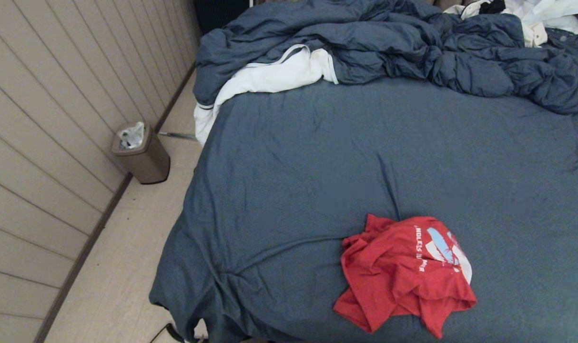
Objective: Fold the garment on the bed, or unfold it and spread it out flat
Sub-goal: Unford the red T-shirt
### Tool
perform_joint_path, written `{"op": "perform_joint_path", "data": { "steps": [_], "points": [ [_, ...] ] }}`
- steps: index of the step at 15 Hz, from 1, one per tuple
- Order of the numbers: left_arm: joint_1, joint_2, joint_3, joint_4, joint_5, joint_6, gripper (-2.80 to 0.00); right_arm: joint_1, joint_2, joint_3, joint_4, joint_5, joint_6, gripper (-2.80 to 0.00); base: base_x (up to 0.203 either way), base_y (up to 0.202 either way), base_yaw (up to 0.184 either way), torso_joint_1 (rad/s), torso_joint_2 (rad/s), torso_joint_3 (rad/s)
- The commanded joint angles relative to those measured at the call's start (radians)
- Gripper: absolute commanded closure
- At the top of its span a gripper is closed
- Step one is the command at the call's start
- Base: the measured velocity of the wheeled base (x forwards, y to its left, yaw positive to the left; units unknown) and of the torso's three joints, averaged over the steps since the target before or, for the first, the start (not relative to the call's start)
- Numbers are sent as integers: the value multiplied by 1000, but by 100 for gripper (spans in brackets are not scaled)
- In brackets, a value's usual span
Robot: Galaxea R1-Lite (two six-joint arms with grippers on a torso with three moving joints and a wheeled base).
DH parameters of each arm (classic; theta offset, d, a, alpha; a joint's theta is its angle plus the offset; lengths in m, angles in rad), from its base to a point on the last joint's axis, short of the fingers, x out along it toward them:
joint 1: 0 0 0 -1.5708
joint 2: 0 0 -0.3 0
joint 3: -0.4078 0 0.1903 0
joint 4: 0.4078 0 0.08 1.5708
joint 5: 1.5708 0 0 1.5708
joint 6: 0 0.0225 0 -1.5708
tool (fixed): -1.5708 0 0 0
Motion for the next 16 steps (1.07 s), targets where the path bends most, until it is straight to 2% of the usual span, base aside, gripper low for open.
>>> {"op": "perform_joint_path", "data": {
  "steps": [1,4,7,8,9,11,12,14,16],
  "points": [
    [-6,390,-132,12,-34,-43,0,42,351,-123,5,16,54,0,0,0,0,0,0,0],
    [-116,752,-247,19,-62,-115,0,102,691,-248,10,37,115,0,0,0,0,0,0,0],
    [-329,1011,-411,19,-66,-258,0,245,966,-319,-2,38,149,0,0,0,0,0,0,0],
    [-380,1056,-468,15,-67,-325,0,304,1034,-329,-23,19,155,0,0,0,0,0,0,0],
    [-399,1070,-486,2,-71,-365,0,355,1091,-333,-42,-23,158,0,0,0,0,0,0,0],
    [-400,1065,-423,-68,-73,-393,0,467,1204,-342,-66,-160,161,0,0,0,0,0,0,0],
    [-400,1057,-382,-116,-74,-397,0,509,1257,-348,-82,-215,164,-280,0,0,0,0,0,0],
    [-401,1044,-319,-182,-74,-399,0,573,1352,-363,-154,-322,166,-280,0,0,0,0,0,0],
    [-401,1025,-294,-197,-75,-399,0,592,1437,-403,-191,-386,167,-280,0,0,0,0,0,0]
  ]
}}
